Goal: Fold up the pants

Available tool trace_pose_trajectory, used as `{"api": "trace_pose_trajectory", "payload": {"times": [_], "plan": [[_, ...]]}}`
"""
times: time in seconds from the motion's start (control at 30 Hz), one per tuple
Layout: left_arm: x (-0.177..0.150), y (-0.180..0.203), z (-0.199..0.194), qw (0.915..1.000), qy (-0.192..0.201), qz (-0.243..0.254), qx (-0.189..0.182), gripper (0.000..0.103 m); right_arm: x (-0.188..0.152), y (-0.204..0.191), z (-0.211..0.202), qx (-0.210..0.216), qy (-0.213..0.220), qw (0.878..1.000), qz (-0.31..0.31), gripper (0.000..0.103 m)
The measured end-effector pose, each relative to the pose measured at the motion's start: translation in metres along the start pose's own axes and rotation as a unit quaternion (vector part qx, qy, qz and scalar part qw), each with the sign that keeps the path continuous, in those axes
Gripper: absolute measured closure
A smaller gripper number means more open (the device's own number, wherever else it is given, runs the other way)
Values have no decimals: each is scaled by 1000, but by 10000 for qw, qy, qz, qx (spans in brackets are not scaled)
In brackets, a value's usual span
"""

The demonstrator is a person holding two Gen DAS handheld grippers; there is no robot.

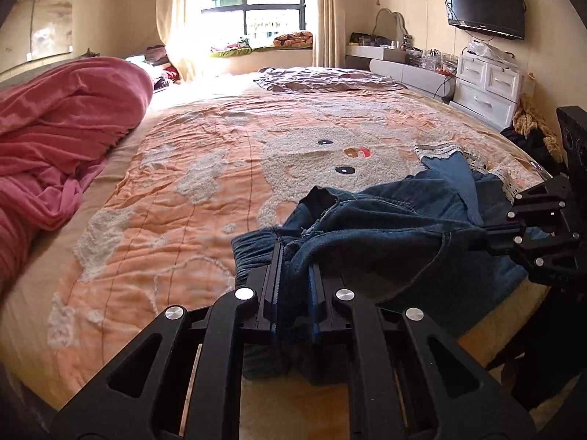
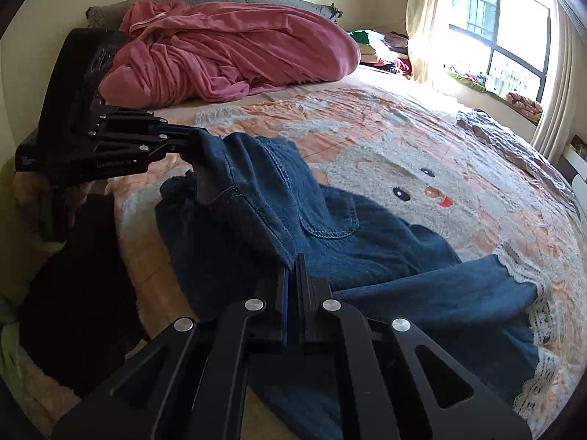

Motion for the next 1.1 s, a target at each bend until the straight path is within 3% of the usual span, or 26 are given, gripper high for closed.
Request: {"api": "trace_pose_trajectory", "payload": {"times": [0.2, 0.4, 0.63, 0.77, 1.03, 1.1], "plan": [[-19, 7, -19, 9998, -76, 148, 127, 97, -24, -20, 2, 107, -111, 9998, 94, 99], [-37, 2, -10, 9992, -342, 57, 218, 94, -37, -28, 17, 86, -334, 9993, 134, 94], [-42, -8, -20, 9981, -404, -131, 450, 73, -32, -30, 15, 80, -186, 9991, 377, 94], [-45, -21, -28, 9969, -451, -331, 556, 66, -34, -37, 20, 201, -237, 9990, 315, 93], [-17, -15, -67, 9973, -85, -272, 671, 66, -40, -37, 20, 273, -230, 9984, 446, 90], [-7, -10, -67, 9980, -12, -314, 552, 66, -39, -40, 20, 310, -216, 9983, 448, 86]]}}
Point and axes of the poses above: each gripper's, at about its wrist camera, not at the fingertips, and z roughly the way its jaws point, y to its right, x to its top, the point moved 8 cm from there along z, roughly the way its jaws point, and after that the axes turned 2 degrees about -z, right-handed, at the moved point
